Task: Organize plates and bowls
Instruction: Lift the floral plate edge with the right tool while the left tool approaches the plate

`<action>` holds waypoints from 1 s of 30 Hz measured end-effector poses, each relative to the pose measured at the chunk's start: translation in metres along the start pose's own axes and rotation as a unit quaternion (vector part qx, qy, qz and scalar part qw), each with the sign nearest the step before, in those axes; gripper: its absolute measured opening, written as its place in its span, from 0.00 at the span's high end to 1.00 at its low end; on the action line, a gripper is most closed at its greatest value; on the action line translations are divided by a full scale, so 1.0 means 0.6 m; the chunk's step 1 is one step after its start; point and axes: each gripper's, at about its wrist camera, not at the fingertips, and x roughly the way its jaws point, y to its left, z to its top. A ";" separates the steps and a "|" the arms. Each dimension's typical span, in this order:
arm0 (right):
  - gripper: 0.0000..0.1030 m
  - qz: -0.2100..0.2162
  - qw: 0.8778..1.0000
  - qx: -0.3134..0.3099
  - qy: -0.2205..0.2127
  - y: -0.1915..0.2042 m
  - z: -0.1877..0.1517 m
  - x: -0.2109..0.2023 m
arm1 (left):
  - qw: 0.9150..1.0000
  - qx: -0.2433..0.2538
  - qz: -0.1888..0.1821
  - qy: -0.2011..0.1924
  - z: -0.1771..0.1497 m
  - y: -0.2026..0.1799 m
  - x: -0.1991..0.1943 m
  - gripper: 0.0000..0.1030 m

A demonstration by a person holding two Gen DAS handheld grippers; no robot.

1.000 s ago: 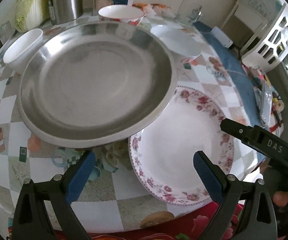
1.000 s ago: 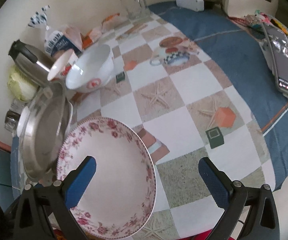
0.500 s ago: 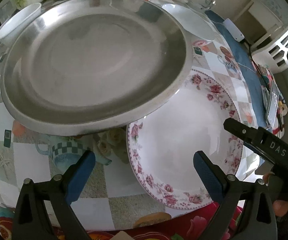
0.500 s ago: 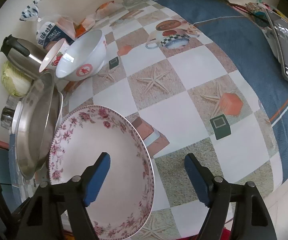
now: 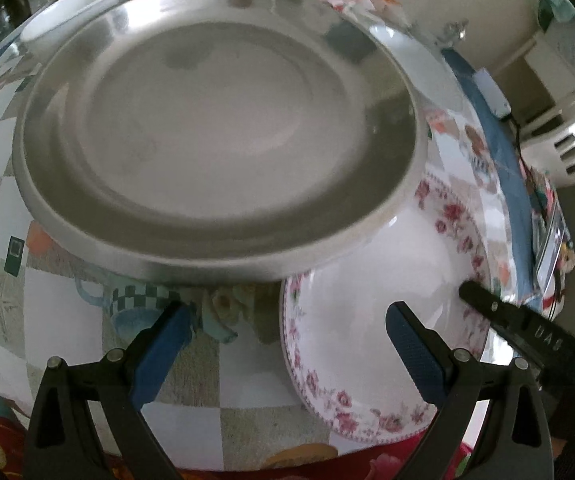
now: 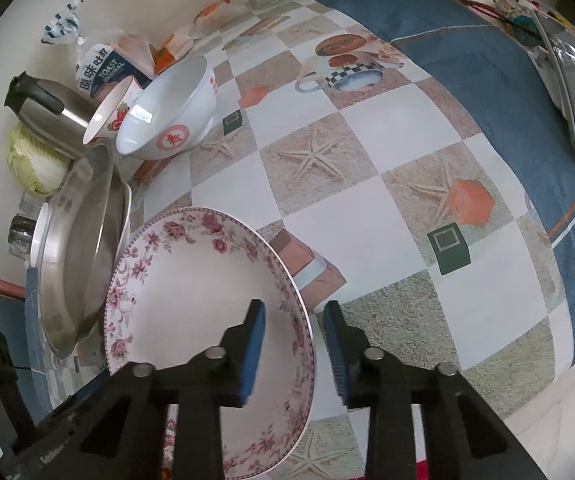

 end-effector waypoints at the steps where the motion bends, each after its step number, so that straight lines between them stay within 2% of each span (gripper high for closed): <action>1: 0.81 0.000 1.000 0.001 0.000 -0.002 0.001 0.000 | 1.000 -0.003 0.000 -0.001 0.001 0.001 0.000 0.04; 6: 0.84 0.003 1.000 0.006 -0.003 -0.012 0.003 -0.005 | 1.000 0.007 -0.001 0.004 0.001 -0.006 0.005 0.04; 11: 0.84 -0.025 0.999 0.018 -0.017 -0.028 0.004 -0.020 | 1.000 0.028 -0.003 0.008 -0.003 -0.026 0.011 0.04; 17: 0.84 -0.015 0.998 0.054 -0.026 -0.065 0.009 -0.030 | 0.999 0.043 -0.005 0.006 -0.004 -0.053 0.021 0.05; 20: 0.84 0.007 0.998 0.060 -0.025 -0.081 0.012 -0.031 | 0.999 0.046 -0.014 0.004 -0.003 -0.063 0.025 0.05; 25: 0.84 0.068 0.994 0.082 -0.017 -0.111 0.009 -0.027 | 0.998 0.049 -0.028 0.002 0.000 -0.076 0.031 0.05; 28: 0.84 0.080 0.993 0.084 -0.017 -0.112 0.008 -0.023 | 0.998 0.055 -0.024 -0.001 0.005 -0.086 0.037 0.07; 30: 0.85 0.083 0.993 0.084 -0.016 -0.111 0.008 -0.021 | 0.998 0.066 -0.014 -0.008 0.009 -0.096 0.039 0.20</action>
